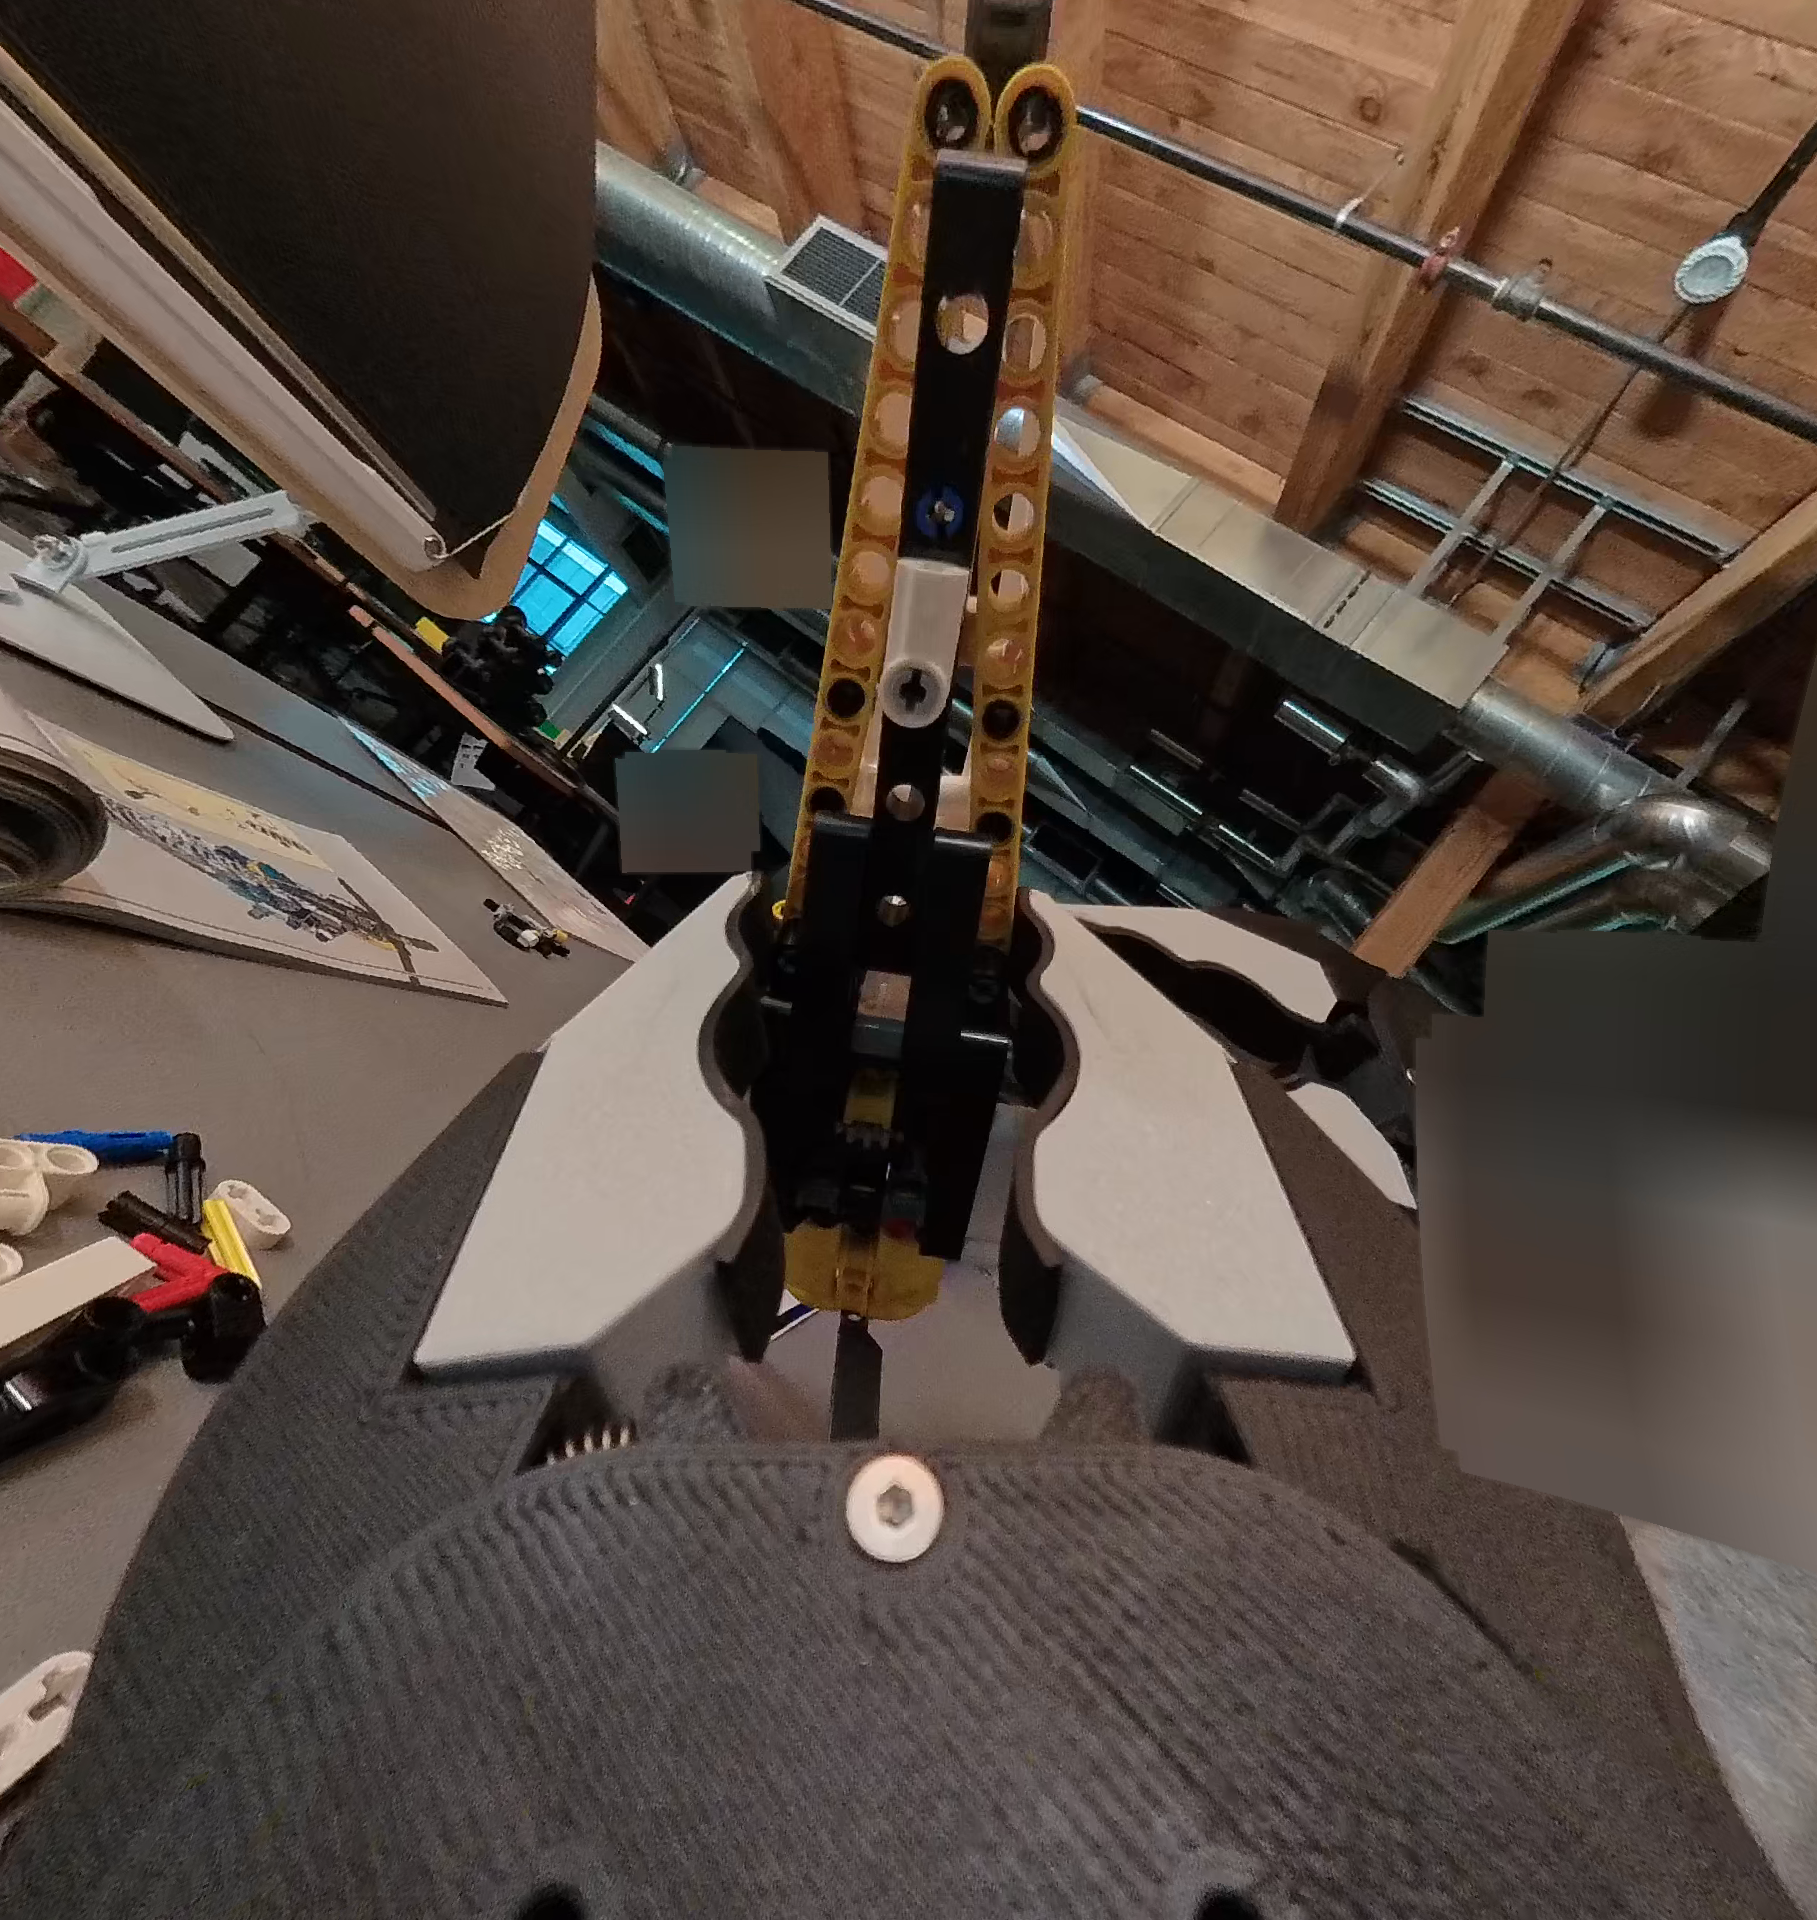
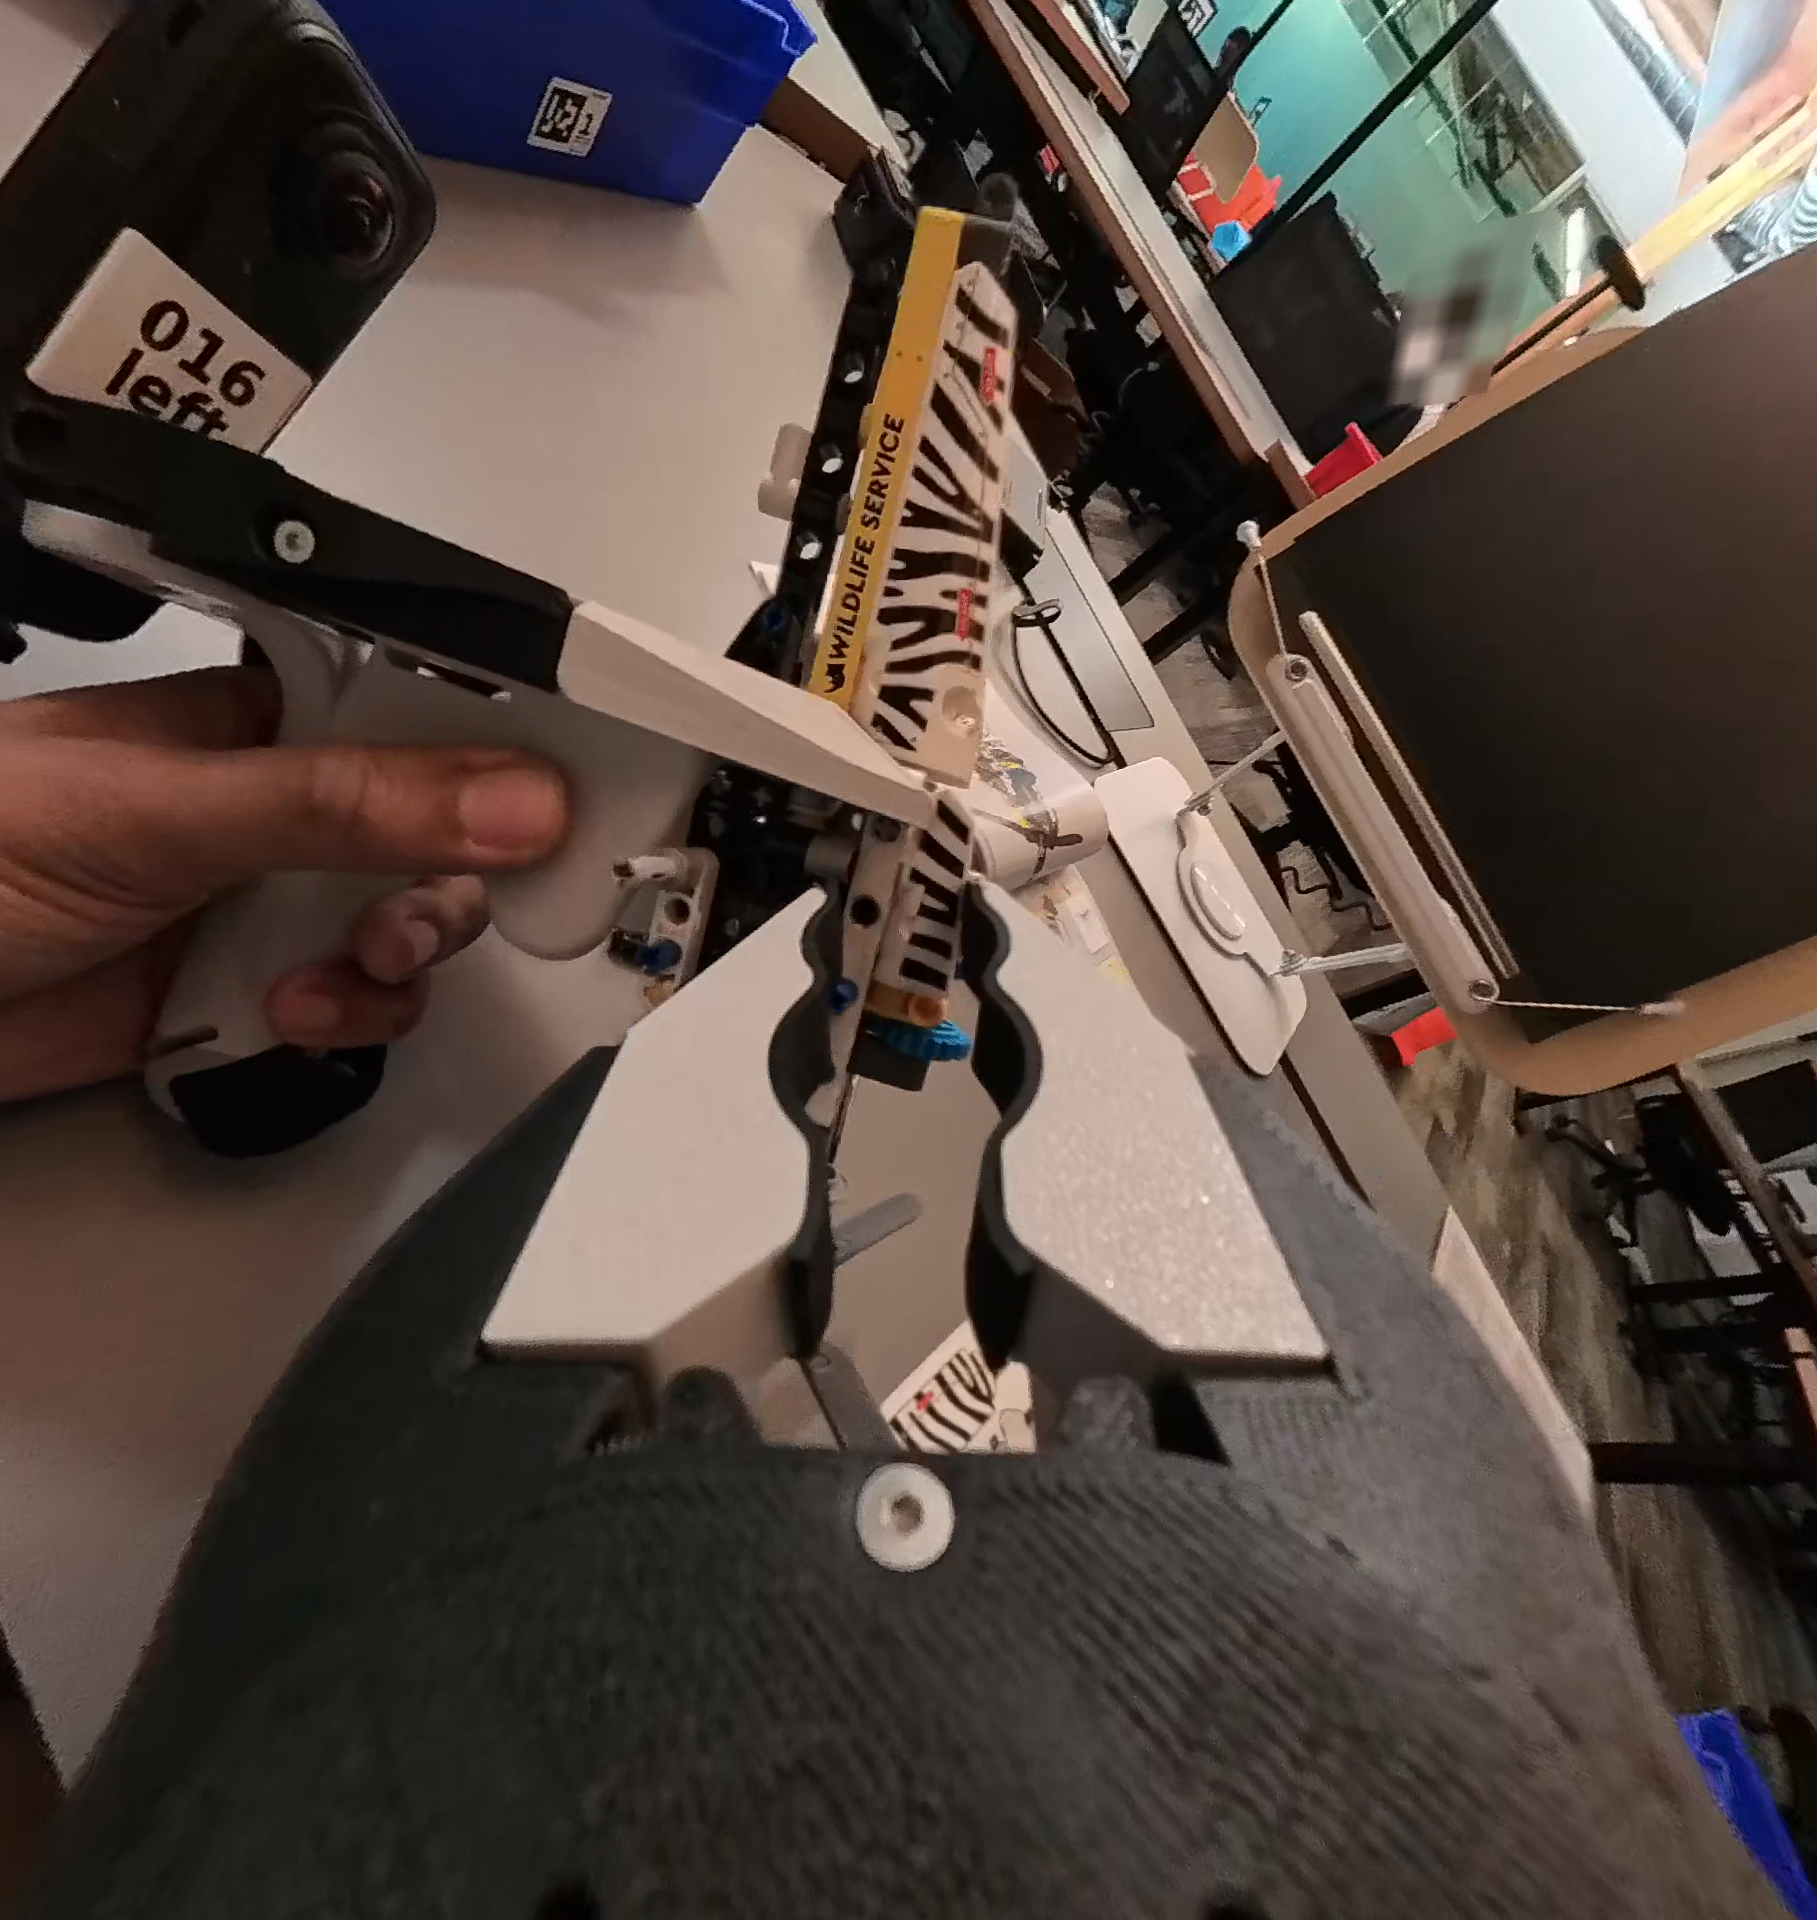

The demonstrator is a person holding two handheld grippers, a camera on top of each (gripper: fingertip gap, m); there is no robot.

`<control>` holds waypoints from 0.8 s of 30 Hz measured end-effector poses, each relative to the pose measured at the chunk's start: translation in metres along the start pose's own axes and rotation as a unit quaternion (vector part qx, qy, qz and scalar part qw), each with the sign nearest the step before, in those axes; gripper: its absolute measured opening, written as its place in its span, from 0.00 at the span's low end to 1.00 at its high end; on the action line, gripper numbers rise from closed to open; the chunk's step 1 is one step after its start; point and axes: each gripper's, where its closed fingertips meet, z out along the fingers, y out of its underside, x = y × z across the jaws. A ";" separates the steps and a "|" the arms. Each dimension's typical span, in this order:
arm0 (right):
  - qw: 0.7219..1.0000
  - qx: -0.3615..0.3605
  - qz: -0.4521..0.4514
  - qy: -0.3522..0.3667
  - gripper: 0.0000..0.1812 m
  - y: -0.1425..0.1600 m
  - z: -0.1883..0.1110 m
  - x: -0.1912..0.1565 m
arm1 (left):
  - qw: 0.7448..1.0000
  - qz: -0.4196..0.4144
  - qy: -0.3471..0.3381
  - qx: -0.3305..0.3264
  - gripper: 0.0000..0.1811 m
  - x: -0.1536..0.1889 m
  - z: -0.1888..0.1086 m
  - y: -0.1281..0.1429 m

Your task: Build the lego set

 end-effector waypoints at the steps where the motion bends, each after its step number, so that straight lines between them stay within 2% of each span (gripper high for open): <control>1: 1.000 -0.001 0.003 0.000 0.11 0.000 0.000 0.000 | 1.000 0.001 -0.001 -0.001 0.23 0.000 0.000 0.000; 12: 1.000 0.014 -0.002 0.006 0.11 -0.001 0.001 -0.002 | 1.000 -0.016 0.007 0.008 0.24 -0.001 -0.002 -0.004; 16: 1.000 0.006 0.005 0.003 0.11 0.005 0.001 0.000 | 0.999 -0.024 0.025 0.017 0.28 0.004 -0.002 -0.007; 24: 0.999 0.031 0.027 -0.011 0.11 0.001 -0.007 0.001 | 0.999 -0.025 0.030 -0.008 0.24 0.005 0.001 0.001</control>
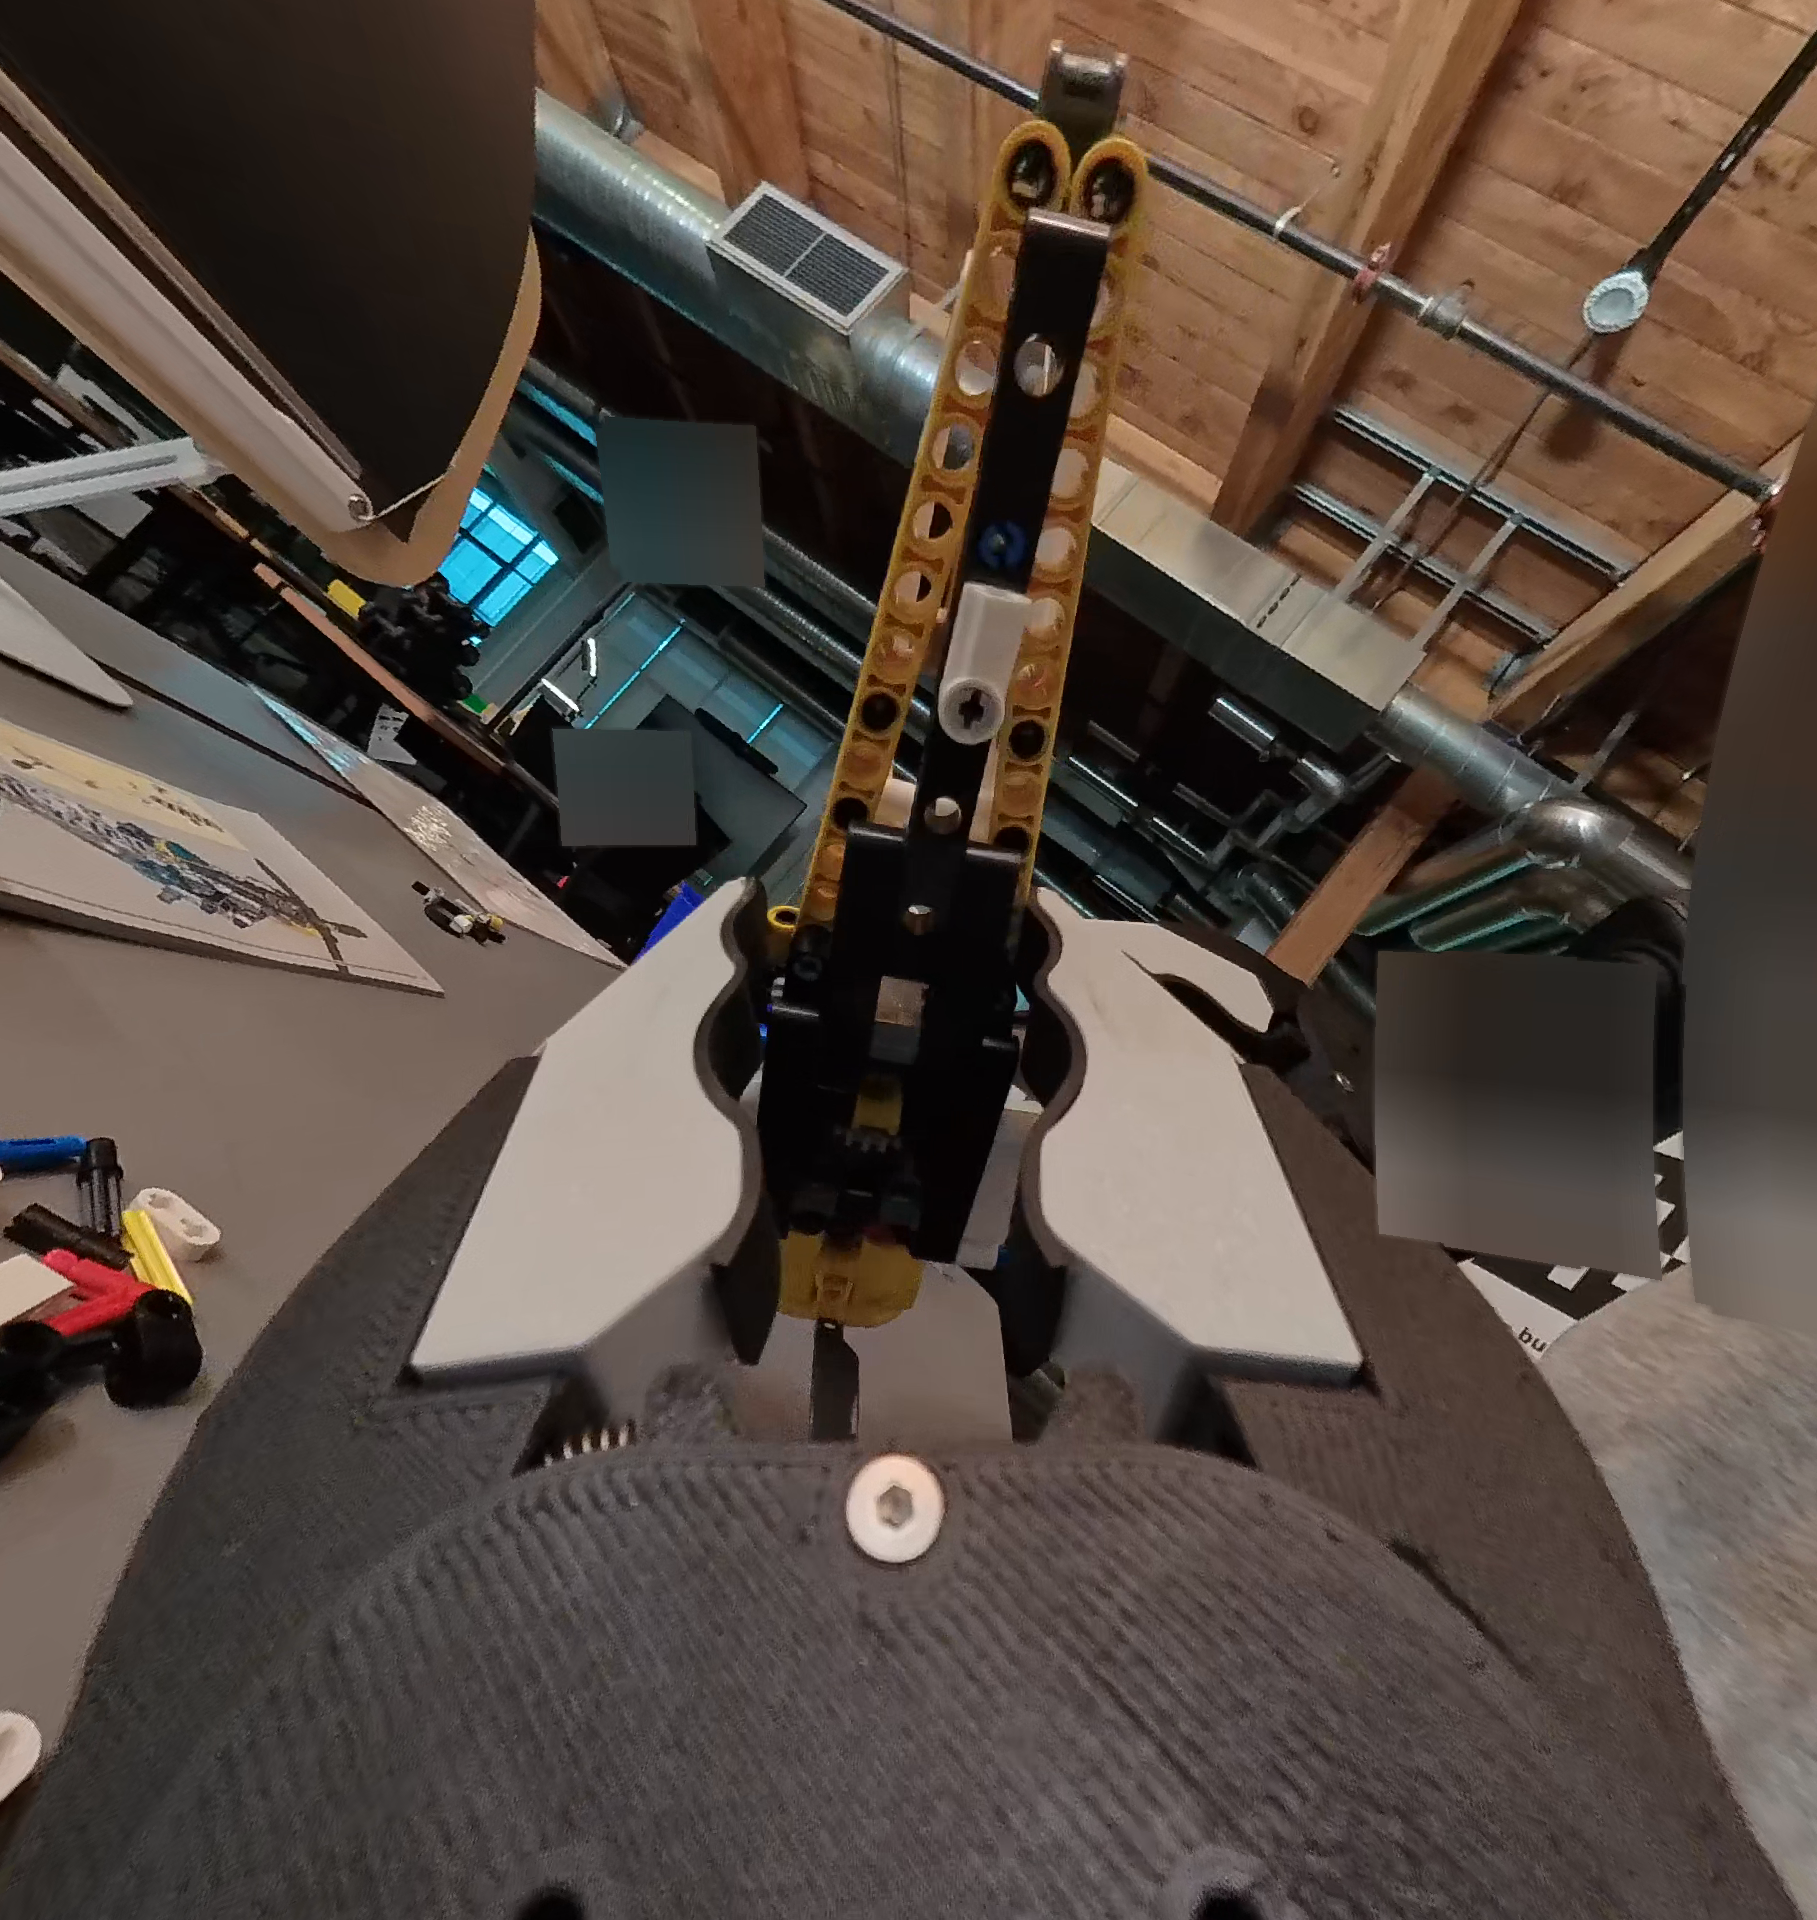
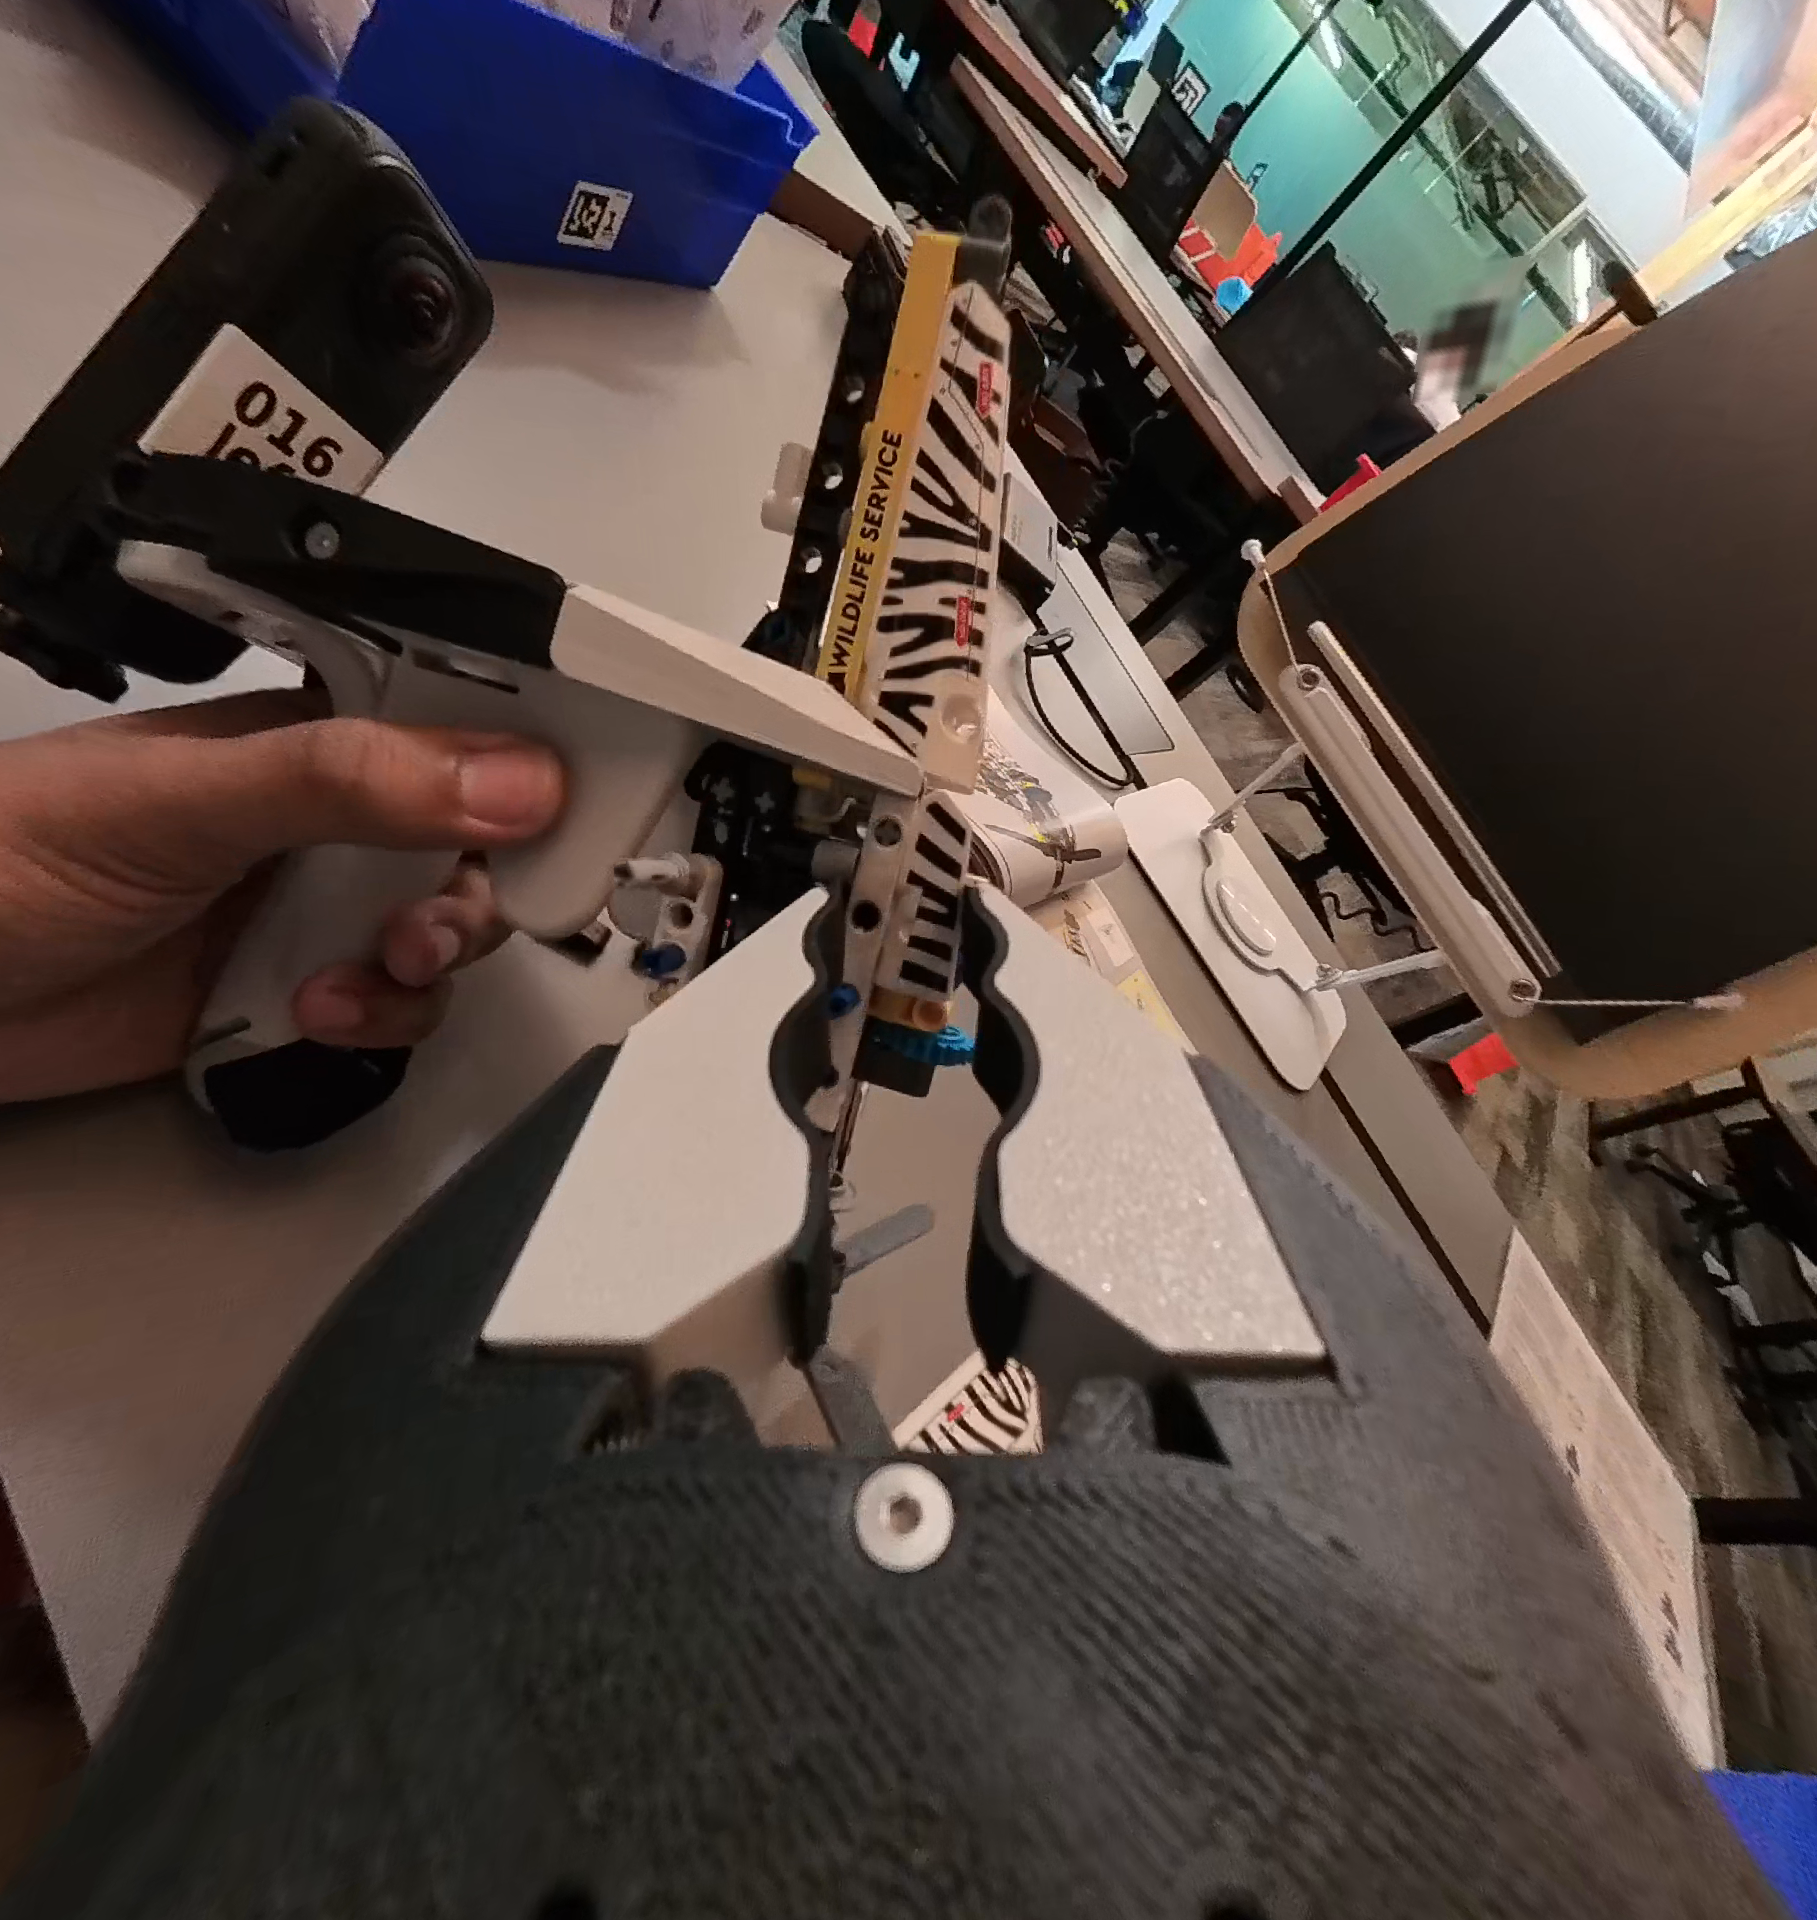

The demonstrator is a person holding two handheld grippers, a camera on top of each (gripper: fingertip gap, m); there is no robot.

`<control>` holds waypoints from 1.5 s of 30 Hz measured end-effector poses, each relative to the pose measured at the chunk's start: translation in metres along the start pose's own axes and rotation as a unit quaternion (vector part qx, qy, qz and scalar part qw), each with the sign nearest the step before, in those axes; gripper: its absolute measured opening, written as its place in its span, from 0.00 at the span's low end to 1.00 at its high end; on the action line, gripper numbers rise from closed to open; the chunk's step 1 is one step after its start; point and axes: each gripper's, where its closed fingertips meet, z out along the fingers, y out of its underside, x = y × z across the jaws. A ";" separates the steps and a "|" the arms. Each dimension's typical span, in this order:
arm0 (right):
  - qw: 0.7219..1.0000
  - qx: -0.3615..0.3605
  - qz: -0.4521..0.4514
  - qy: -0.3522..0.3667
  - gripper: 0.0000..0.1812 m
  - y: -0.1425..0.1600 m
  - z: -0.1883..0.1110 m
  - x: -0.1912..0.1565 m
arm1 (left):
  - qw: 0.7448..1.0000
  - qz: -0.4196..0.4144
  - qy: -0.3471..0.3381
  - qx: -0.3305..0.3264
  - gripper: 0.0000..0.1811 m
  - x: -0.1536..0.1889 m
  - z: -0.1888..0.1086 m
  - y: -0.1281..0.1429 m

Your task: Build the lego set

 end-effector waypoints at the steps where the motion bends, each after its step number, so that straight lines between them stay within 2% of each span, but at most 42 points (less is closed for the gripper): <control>1: 1.000 0.001 0.000 -0.002 0.11 0.000 0.000 0.000 | 1.000 -0.001 0.001 0.000 0.24 0.000 0.000 0.000; 7: 0.998 0.025 0.040 -0.050 0.12 -0.004 -0.007 -0.003 | 1.000 0.003 0.008 -0.003 0.22 0.003 -0.001 0.000; 13: 0.975 0.120 0.158 -0.095 0.09 -0.027 -0.027 0.018 | 1.000 -0.003 0.019 -0.003 0.22 0.006 0.000 0.001; 15: 0.973 0.116 0.167 -0.106 0.05 -0.024 -0.024 0.018 | 1.000 0.000 0.025 -0.006 0.23 0.008 0.001 0.002; 21: 0.984 0.081 0.137 -0.086 0.05 -0.013 -0.011 0.015 | 1.000 -0.001 0.028 -0.009 0.23 0.010 0.001 0.003; 26: 0.981 0.079 0.145 -0.103 0.05 -0.014 -0.009 0.010 | 0.999 -0.002 0.030 -0.012 0.23 0.010 0.002 0.004; 29: 0.981 0.081 0.145 -0.100 0.07 -0.014 -0.009 0.010 | 0.999 -0.003 0.030 -0.012 0.23 0.010 0.002 0.004; 32: 0.982 0.084 0.146 -0.088 0.04 -0.015 -0.010 0.015 | 0.999 -0.010 0.032 -0.008 0.23 0.010 0.001 0.002; 41: 0.973 0.098 0.177 -0.108 0.03 -0.016 -0.012 0.015 | 0.999 -0.006 0.035 -0.011 0.22 0.012 0.002 0.003; 45: 0.961 0.119 0.213 -0.131 0.04 -0.020 -0.017 0.016 | 0.999 -0.017 0.040 -0.008 0.23 0.012 0.001 0.003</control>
